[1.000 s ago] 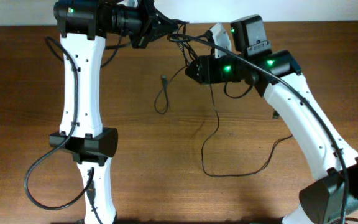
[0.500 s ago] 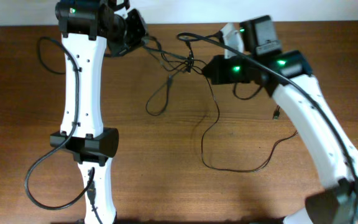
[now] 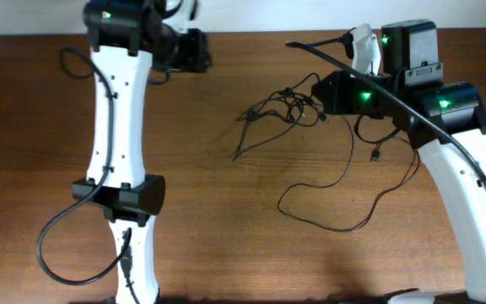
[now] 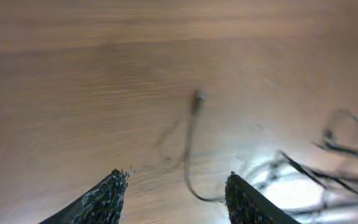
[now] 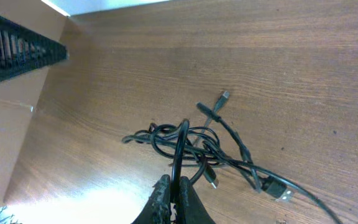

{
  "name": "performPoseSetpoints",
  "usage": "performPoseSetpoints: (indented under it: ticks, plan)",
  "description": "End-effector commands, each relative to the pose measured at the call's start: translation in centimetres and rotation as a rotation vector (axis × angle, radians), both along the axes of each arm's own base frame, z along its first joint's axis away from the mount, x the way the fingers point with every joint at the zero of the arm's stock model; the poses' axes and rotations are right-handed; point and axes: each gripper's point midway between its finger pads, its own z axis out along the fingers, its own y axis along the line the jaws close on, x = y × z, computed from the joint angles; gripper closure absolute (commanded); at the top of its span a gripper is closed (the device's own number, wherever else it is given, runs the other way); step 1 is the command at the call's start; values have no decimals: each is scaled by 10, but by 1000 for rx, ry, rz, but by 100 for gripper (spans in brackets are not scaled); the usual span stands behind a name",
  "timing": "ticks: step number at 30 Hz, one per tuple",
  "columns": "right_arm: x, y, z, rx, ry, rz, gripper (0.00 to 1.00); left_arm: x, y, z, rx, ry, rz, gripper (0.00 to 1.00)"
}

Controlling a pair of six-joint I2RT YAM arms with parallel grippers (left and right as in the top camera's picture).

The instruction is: Untangle cables

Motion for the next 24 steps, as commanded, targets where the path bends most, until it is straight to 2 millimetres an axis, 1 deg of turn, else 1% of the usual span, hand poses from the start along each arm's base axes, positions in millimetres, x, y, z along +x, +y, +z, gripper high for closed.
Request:
performPoseSetpoints:
  ticks: [1, 3, 5, 7, 9, 14, 18, 21, 22, 24]
  plan:
    - [0, 0, 0, -7, -4, 0, 96, -13, -69, 0, -148, -22, -298, 46]
    - [-1, 0, -1, -8, 1, 0, 96, -18, -92, -4, -204, -16, -380, 46]
    - [-2, 0, -2, -10, 8, 0, 96, -27, -121, -5, -273, -18, -493, 47]
    - [-3, 0, -2, -11, 11, 0, 96, -32, -140, -10, -286, -18, -543, 47]
    - [-3, 0, -3, -11, 15, 0, 96, -35, -155, -17, -287, -11, -571, 50]
    - [-4, 0, -4, -13, 18, 0, 96, -44, -176, -32, -285, 24, -613, 55]
    - [-4, 0, -4, -13, 19, 0, 96, -49, -183, -38, -287, 35, -647, 55]
    - [-4, 0, -4, -13, 19, 0, 96, -63, -189, -42, -332, 47, -755, 56]
    - [-4, 0, -4, -13, 19, 0, 96, -64, -189, -44, -336, 56, -760, 56]
    - [-4, -1, -4, -13, 19, 0, 96, -66, -190, -56, -337, 83, -785, 56]
